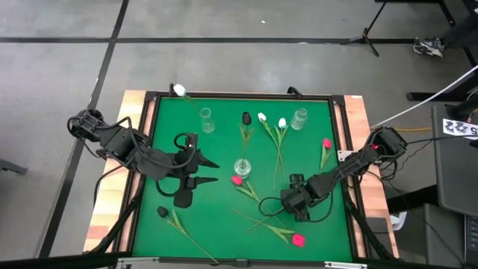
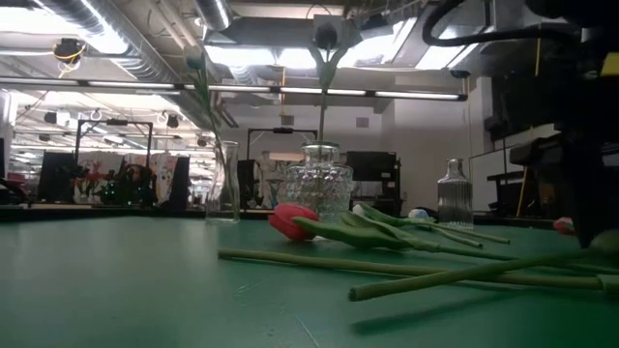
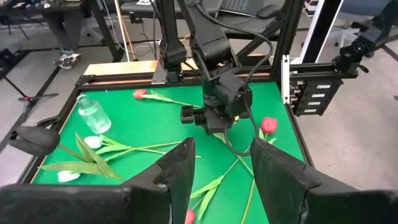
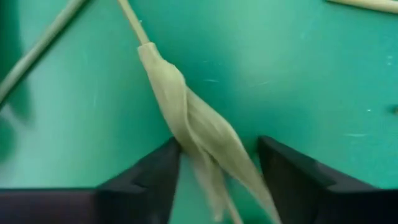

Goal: Sort flowers into vase by color
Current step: Put the right black tulip into the bottom transparent vase

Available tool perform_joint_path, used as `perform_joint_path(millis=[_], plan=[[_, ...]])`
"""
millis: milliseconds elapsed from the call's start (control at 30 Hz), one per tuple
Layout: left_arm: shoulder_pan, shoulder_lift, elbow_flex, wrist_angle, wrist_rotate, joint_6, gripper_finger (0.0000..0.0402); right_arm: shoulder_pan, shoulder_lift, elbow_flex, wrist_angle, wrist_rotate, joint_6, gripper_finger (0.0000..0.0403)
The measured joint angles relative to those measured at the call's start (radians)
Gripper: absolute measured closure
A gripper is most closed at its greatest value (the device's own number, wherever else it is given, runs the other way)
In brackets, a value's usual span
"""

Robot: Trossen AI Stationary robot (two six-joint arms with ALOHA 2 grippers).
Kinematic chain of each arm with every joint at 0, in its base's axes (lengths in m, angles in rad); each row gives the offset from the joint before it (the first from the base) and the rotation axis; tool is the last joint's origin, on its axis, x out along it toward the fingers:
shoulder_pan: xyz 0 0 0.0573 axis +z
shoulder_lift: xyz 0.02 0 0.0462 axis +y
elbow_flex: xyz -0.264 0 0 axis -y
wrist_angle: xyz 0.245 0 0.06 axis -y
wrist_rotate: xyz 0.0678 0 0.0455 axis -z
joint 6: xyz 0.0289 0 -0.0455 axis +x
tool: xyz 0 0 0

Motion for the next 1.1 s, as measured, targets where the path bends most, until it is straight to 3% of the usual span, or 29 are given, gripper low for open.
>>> perform_joint_path(millis=[267,500,633,833,933,1100], plan=[[0.0,-0.002,0.0,-0.018,0.0,-0.034,0.0249,0.001,0.006,0.046,-0.01,-0.013,0.006,0.0386],[0.0,-0.002,0.0,-0.051,0.0,-0.039,0.0249,0.001,0.006,0.185,-0.192,0.081,0.004,0.0374],[0.0,-0.002,-0.001,-0.077,0.0,-0.043,0.0249,0.001,0.005,0.33,-0.42,0.188,-0.019,0.0394],[-0.001,-0.006,-0.001,-0.131,0.0,-0.065,0.0249,-0.002,0.004,0.602,-0.826,0.417,-0.051,0.0384],[-0.001,-0.019,-0.001,-0.151,-0.001,-0.086,0.0249,-0.02,0.003,0.717,-0.944,0.571,-0.135,0.0395],[-0.003,-0.042,-0.001,-0.15,-0.01,-0.091,0.0249,-0.073,0.007,0.814,-0.934,0.75,-0.484,0.0386]])
